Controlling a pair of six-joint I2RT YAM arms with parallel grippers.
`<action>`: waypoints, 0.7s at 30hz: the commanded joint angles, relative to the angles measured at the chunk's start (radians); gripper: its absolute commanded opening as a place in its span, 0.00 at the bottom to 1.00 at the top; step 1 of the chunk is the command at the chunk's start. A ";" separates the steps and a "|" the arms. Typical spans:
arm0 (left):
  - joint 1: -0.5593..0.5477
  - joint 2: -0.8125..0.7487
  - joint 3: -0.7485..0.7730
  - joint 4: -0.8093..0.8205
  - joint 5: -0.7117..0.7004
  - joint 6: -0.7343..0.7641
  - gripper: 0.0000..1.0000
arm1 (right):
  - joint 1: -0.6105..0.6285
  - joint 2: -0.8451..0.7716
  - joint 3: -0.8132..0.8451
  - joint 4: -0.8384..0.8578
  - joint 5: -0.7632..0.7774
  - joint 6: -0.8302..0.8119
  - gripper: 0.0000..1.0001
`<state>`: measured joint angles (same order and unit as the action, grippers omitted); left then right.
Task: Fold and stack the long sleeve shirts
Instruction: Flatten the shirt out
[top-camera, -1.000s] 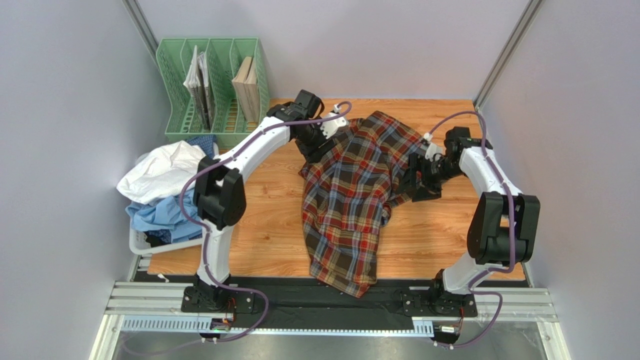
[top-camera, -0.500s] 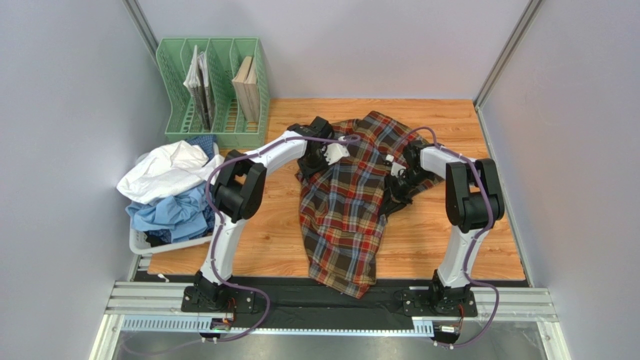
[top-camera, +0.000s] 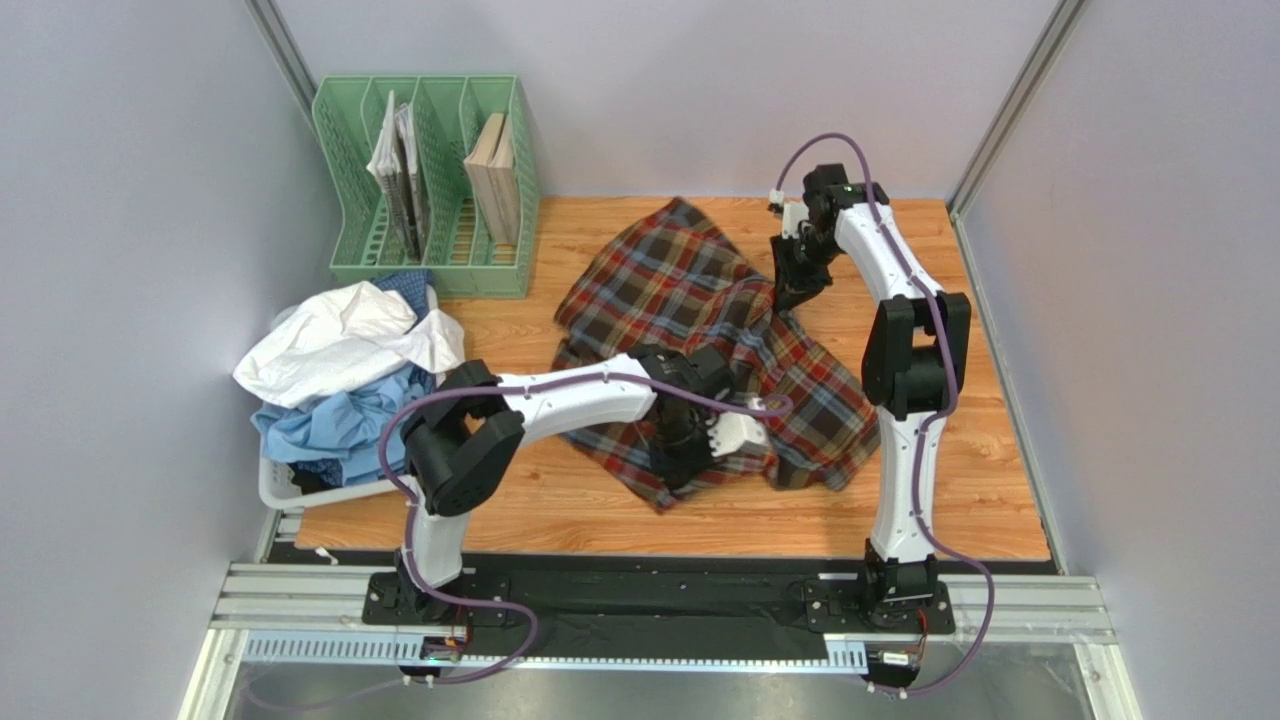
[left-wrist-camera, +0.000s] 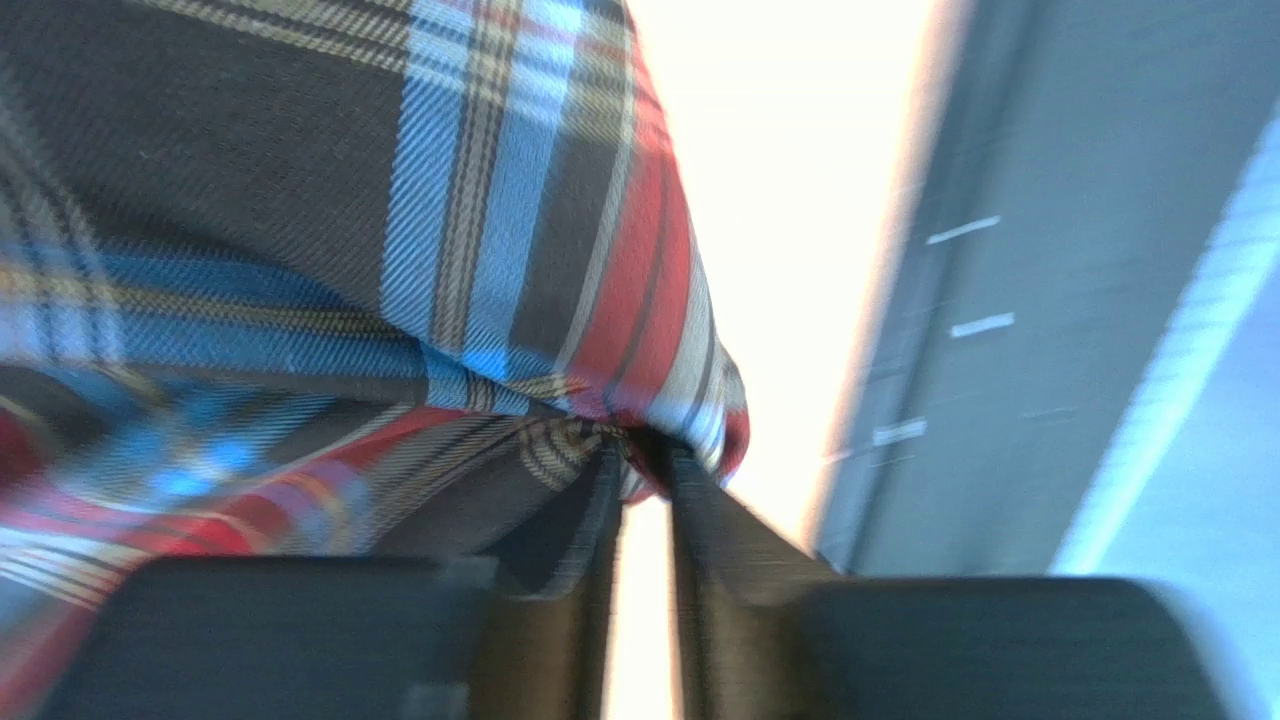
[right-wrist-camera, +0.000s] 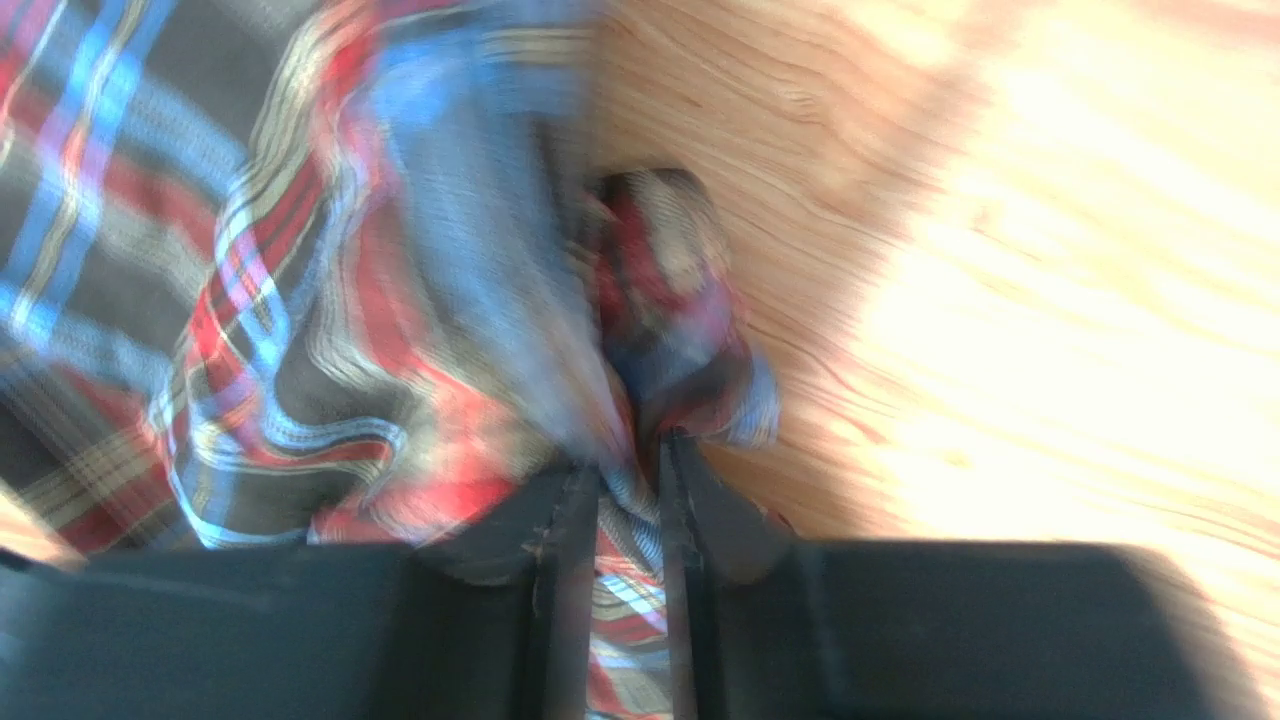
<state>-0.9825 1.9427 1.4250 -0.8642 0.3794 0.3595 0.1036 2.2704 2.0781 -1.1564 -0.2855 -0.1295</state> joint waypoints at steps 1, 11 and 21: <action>0.060 -0.137 0.074 -0.053 0.176 -0.119 0.39 | -0.011 -0.133 0.050 -0.095 0.080 -0.114 0.35; 0.347 -0.024 0.281 -0.093 -0.143 0.064 0.61 | -0.056 -0.474 -0.545 0.055 0.088 -0.213 0.87; 0.436 0.125 0.197 -0.071 -0.254 0.098 0.36 | -0.090 -0.416 -0.773 0.184 0.169 -0.262 0.80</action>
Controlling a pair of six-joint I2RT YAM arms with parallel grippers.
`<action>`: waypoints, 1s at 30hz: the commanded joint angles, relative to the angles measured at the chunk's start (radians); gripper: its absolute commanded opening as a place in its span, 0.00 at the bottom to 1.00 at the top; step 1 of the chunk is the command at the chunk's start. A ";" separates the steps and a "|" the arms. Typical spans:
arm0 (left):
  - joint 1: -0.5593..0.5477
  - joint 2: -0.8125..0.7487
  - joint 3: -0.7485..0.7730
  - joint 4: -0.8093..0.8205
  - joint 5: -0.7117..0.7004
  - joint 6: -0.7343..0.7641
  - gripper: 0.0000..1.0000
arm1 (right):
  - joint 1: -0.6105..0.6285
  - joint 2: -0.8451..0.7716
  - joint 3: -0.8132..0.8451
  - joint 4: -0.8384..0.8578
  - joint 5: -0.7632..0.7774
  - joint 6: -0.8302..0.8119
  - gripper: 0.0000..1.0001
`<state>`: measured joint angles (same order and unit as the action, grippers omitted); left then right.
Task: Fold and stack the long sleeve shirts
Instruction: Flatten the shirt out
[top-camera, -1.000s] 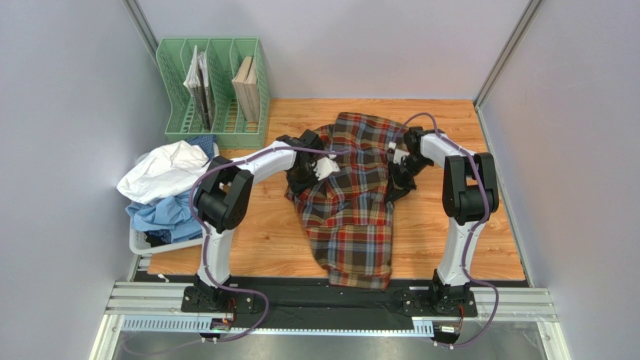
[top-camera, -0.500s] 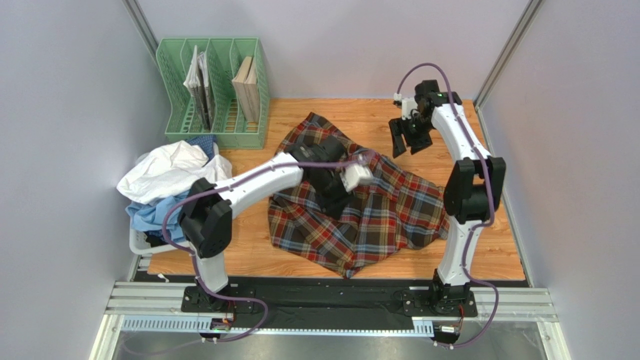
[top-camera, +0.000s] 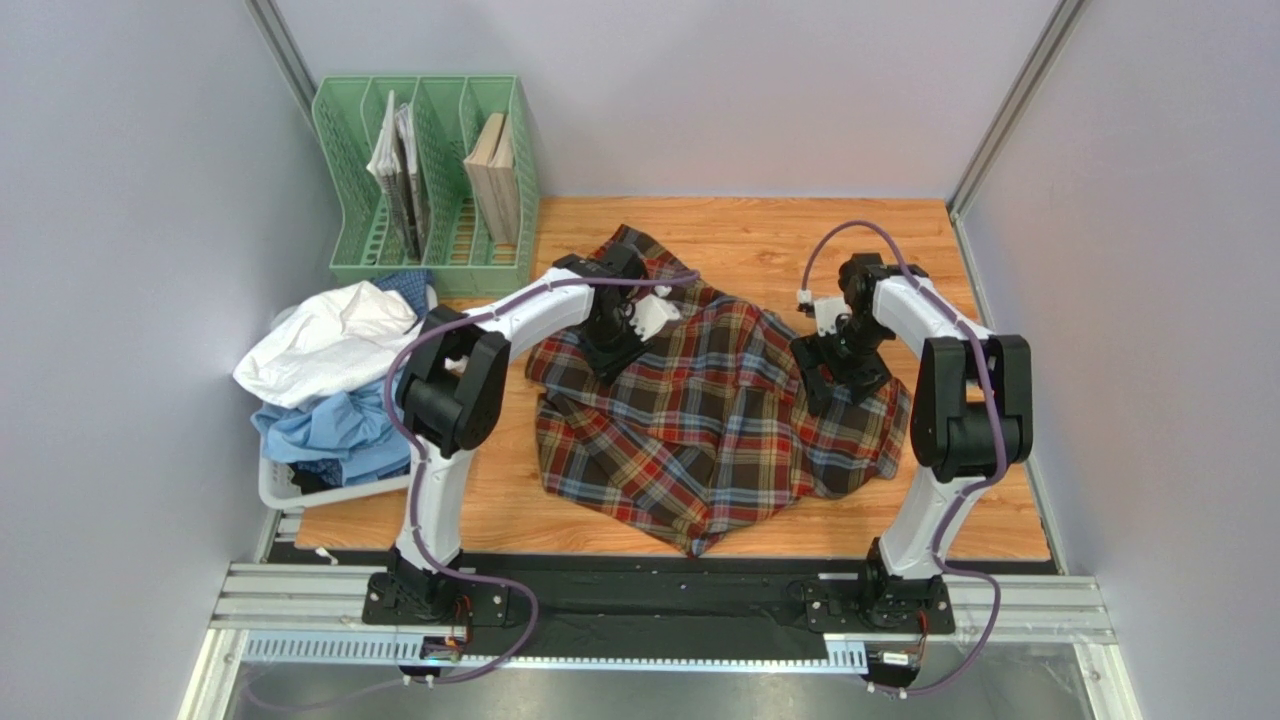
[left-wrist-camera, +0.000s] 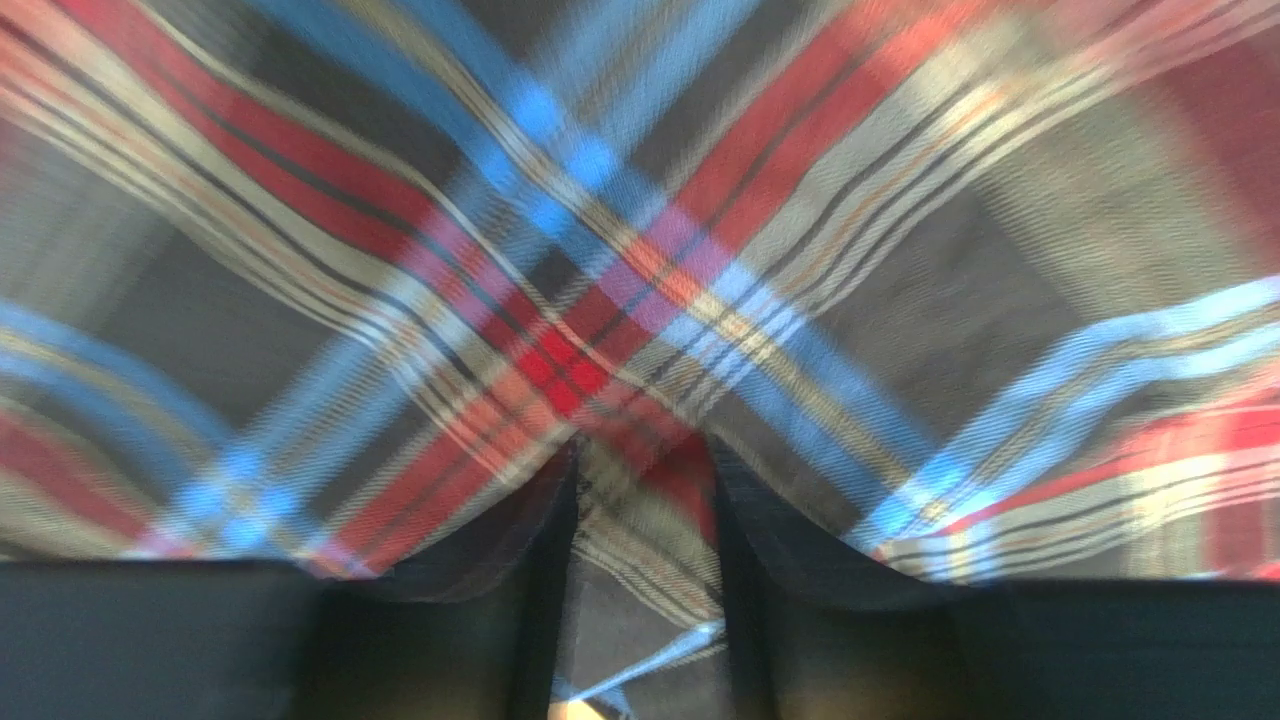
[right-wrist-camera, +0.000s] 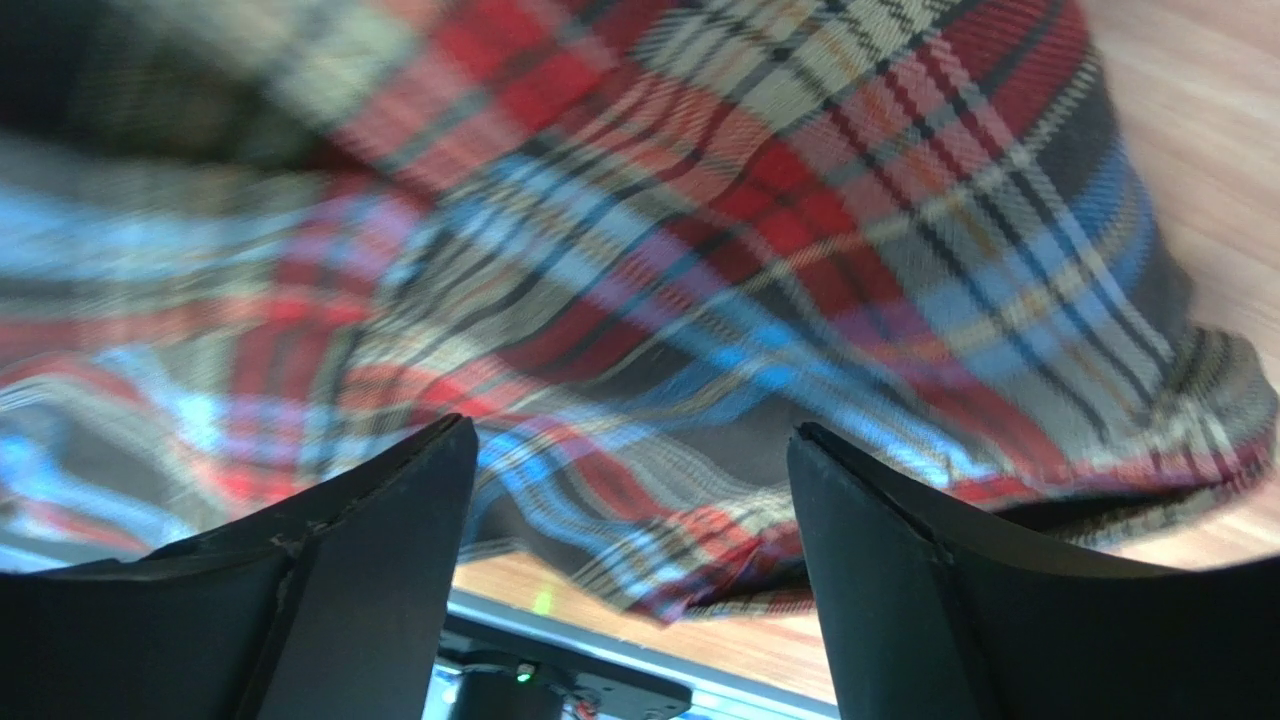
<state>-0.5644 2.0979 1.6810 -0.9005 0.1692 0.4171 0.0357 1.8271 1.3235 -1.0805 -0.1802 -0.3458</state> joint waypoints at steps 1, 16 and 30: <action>0.018 -0.042 -0.120 -0.035 -0.034 0.037 0.31 | -0.026 0.058 -0.014 0.111 0.065 -0.059 0.79; -0.086 -0.283 -0.271 -0.246 0.409 0.095 0.21 | -0.048 0.127 0.463 -0.053 -0.254 -0.153 0.79; 0.248 0.089 0.510 -0.074 0.215 0.069 0.97 | 0.107 0.339 0.675 -0.007 -0.248 -0.117 0.80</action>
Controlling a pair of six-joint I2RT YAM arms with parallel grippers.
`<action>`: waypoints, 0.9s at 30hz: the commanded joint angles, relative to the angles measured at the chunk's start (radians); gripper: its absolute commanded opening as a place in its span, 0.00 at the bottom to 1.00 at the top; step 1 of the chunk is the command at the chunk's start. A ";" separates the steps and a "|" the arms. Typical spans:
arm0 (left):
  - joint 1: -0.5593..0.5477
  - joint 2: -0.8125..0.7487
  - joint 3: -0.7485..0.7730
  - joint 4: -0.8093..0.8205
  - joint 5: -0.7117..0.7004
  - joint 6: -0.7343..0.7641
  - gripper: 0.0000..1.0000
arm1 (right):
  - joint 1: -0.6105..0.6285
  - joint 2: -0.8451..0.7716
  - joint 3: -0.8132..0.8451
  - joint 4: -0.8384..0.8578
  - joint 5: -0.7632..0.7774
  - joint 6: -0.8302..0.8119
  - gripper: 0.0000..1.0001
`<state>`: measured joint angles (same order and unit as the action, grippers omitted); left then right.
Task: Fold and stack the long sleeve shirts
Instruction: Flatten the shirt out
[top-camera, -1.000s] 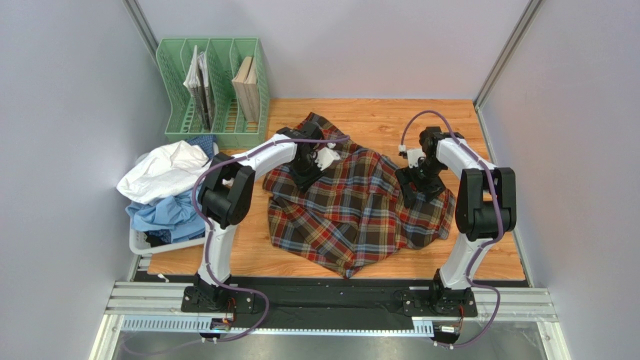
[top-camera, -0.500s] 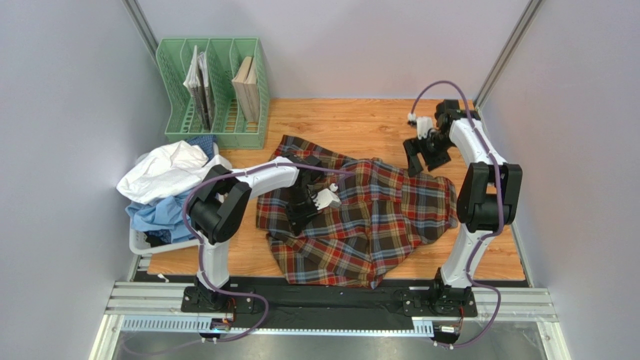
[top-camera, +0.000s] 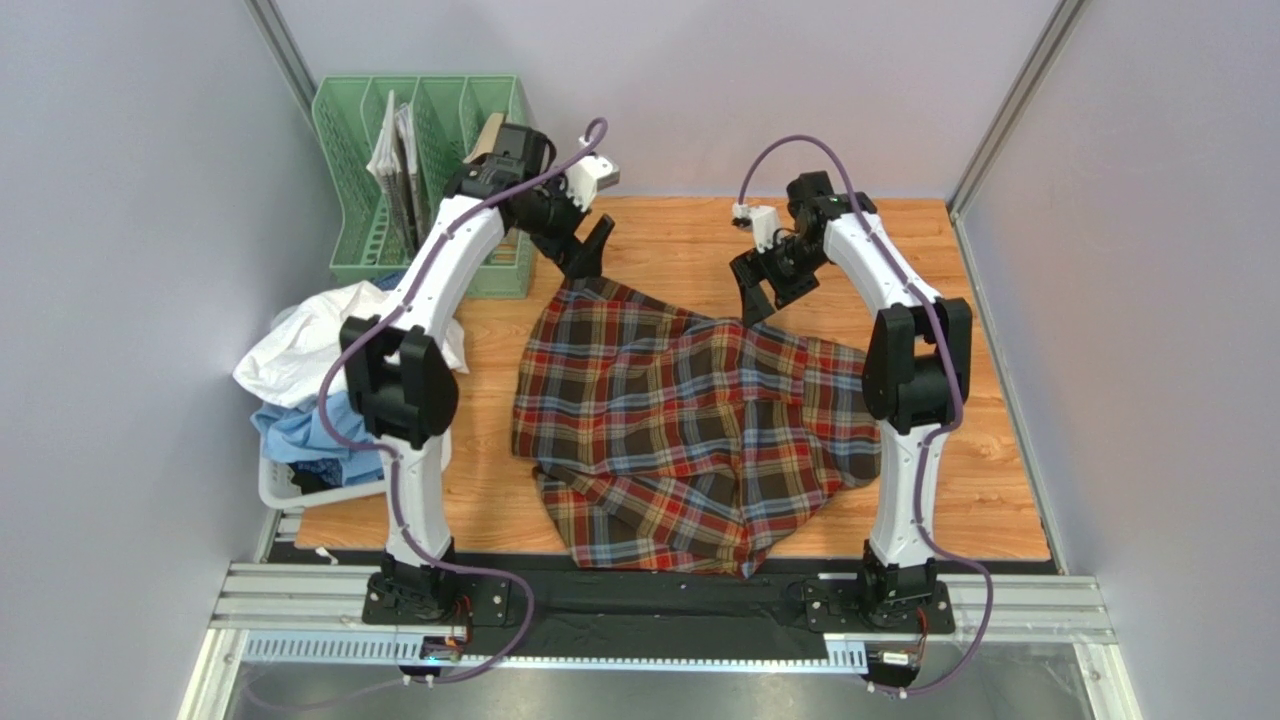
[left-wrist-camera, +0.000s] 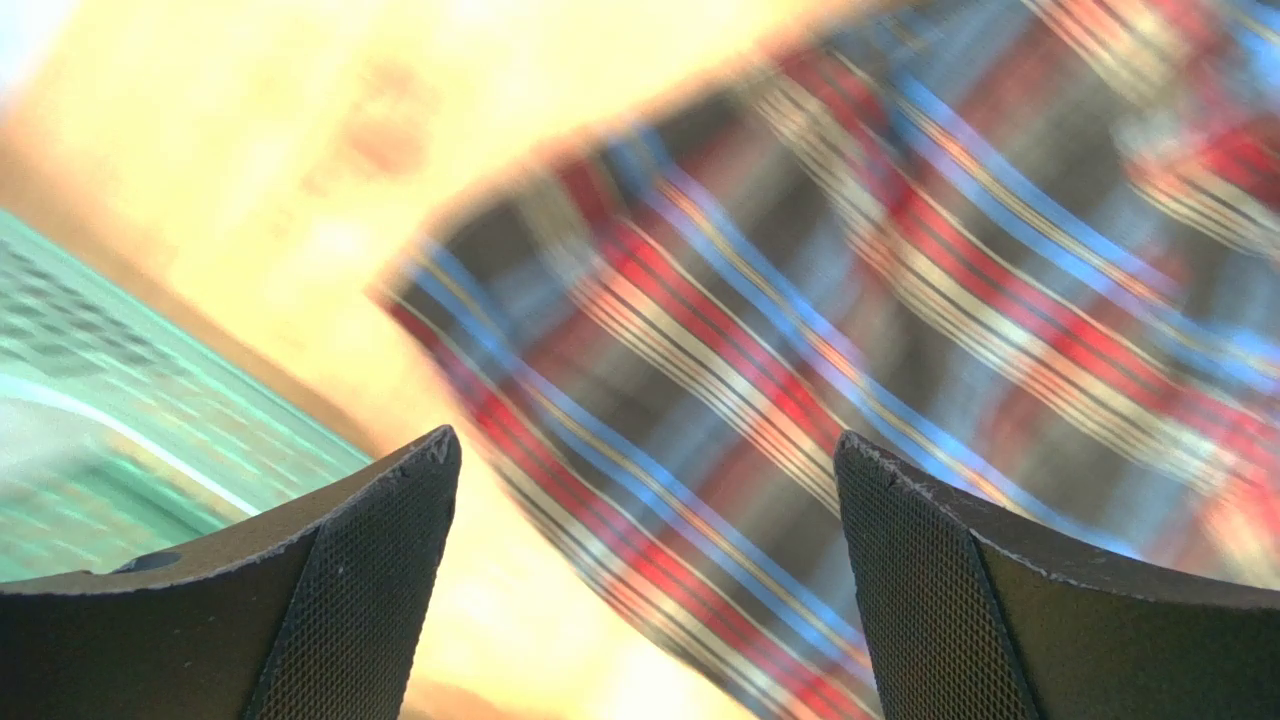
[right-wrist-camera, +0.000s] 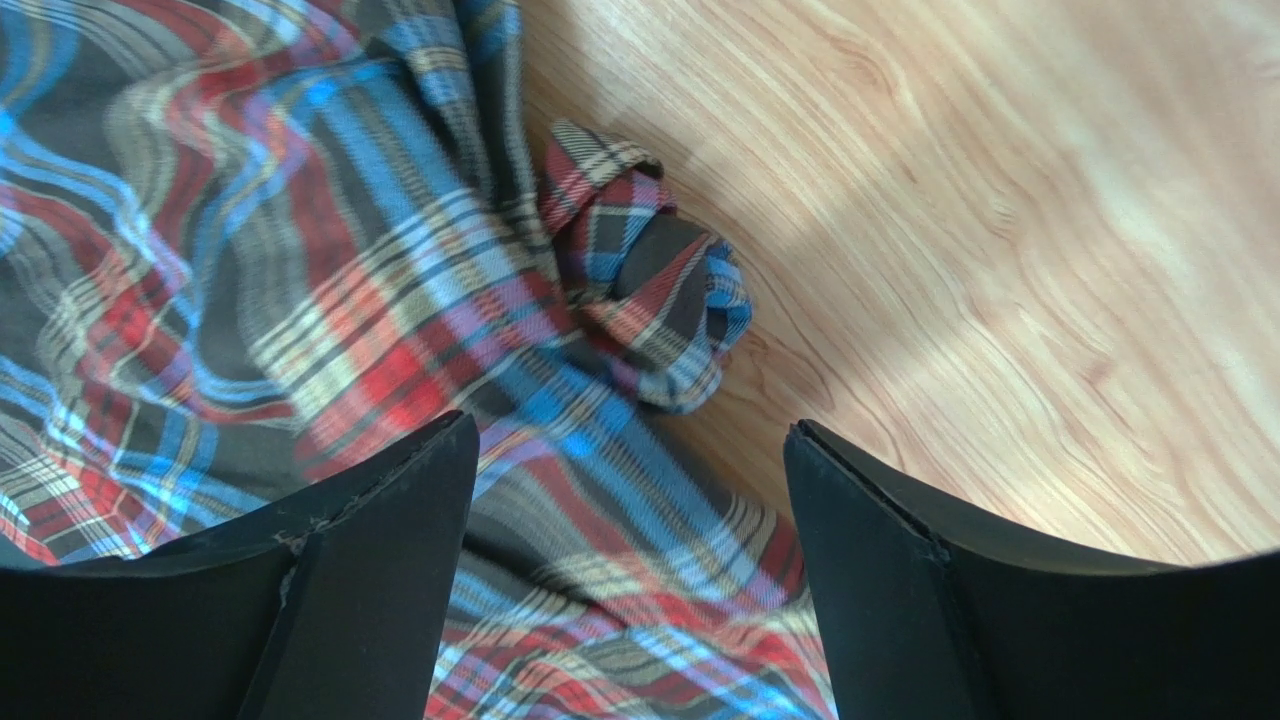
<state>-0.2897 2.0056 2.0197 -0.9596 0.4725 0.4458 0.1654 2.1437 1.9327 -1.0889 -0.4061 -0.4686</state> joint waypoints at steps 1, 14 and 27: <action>-0.026 0.220 0.209 -0.014 -0.115 0.048 0.97 | -0.021 0.028 0.065 0.001 -0.023 0.004 0.80; -0.028 0.568 0.444 0.033 -0.251 0.148 0.87 | -0.012 0.050 -0.018 -0.006 0.007 -0.044 0.79; -0.025 0.434 0.392 -0.038 -0.181 0.174 0.00 | -0.012 0.007 0.089 -0.152 -0.026 -0.059 0.00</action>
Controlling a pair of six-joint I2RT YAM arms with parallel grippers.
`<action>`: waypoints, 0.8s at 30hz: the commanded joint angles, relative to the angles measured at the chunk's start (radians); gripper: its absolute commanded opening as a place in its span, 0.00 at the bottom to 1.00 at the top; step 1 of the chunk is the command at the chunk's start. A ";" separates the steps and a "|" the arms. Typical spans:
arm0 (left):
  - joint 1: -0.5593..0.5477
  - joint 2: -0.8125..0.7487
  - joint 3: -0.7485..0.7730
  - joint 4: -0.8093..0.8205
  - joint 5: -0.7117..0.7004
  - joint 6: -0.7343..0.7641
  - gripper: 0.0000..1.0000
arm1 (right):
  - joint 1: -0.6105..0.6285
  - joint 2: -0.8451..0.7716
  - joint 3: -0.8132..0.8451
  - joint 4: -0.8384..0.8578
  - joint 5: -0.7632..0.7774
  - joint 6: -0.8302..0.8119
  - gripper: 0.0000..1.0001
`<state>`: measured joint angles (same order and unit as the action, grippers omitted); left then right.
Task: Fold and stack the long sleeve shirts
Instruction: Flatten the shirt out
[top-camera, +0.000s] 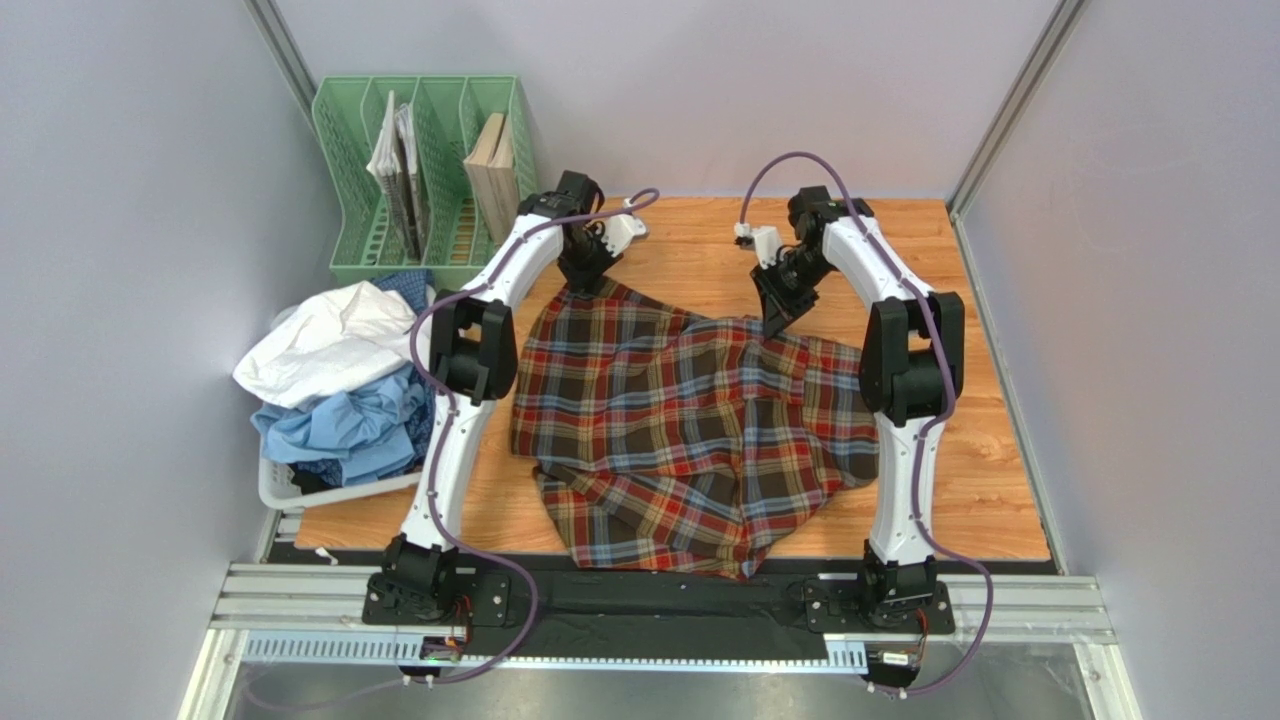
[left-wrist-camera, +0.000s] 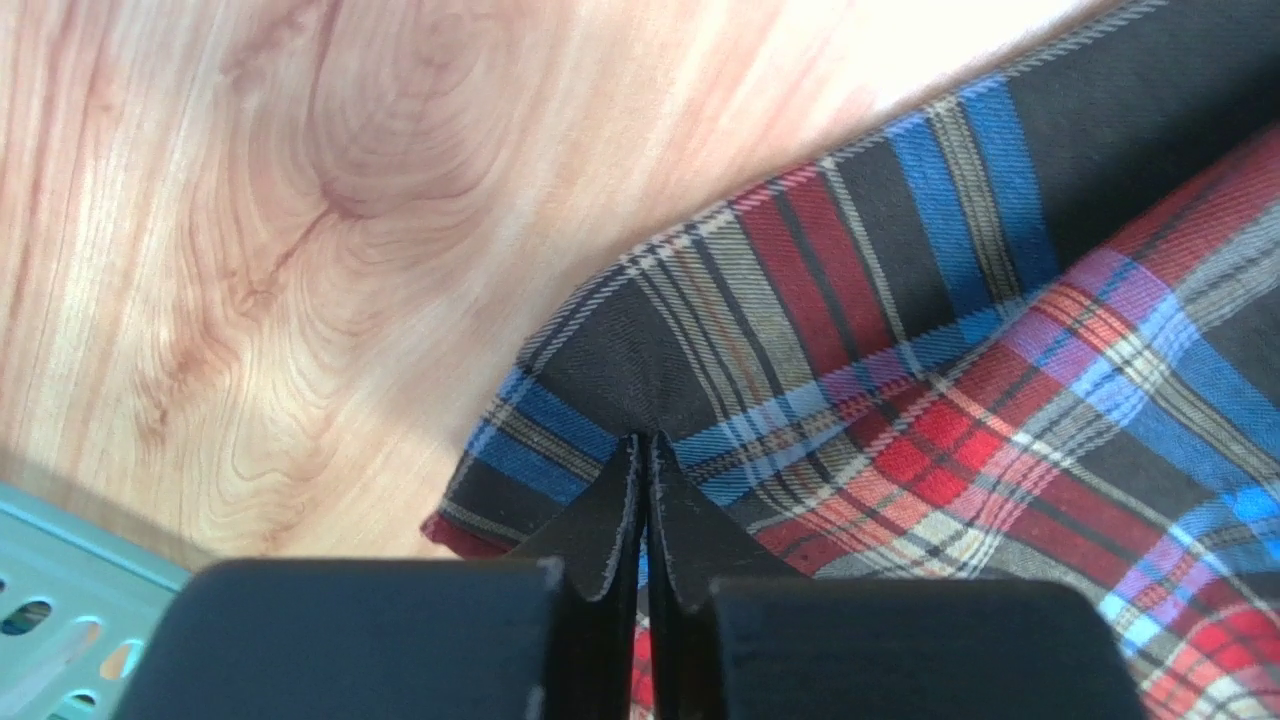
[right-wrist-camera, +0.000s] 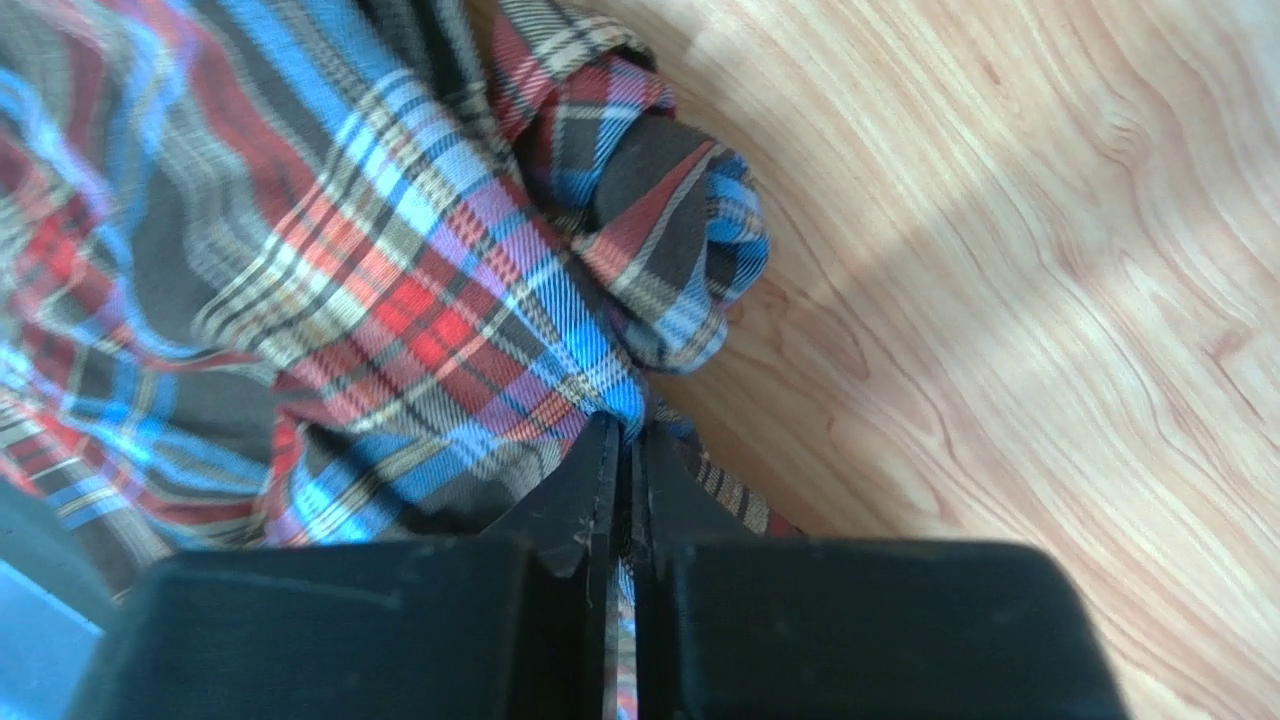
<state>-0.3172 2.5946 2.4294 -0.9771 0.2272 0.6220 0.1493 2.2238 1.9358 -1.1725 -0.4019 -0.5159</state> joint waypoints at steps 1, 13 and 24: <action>0.001 -0.194 -0.053 -0.014 0.081 -0.008 0.00 | 0.003 -0.129 0.084 -0.082 -0.052 -0.018 0.00; 0.003 -0.962 -0.929 -0.044 0.323 0.233 0.00 | 0.197 -0.714 -0.700 -0.225 0.018 -0.260 0.10; -0.088 -1.283 -1.498 -0.029 0.080 0.495 0.32 | 0.087 -0.874 -0.618 -0.348 -0.008 -0.406 0.71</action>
<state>-0.3923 1.3941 0.9234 -1.0317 0.3607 1.0401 0.3401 1.3289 1.1374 -1.3911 -0.3691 -0.8783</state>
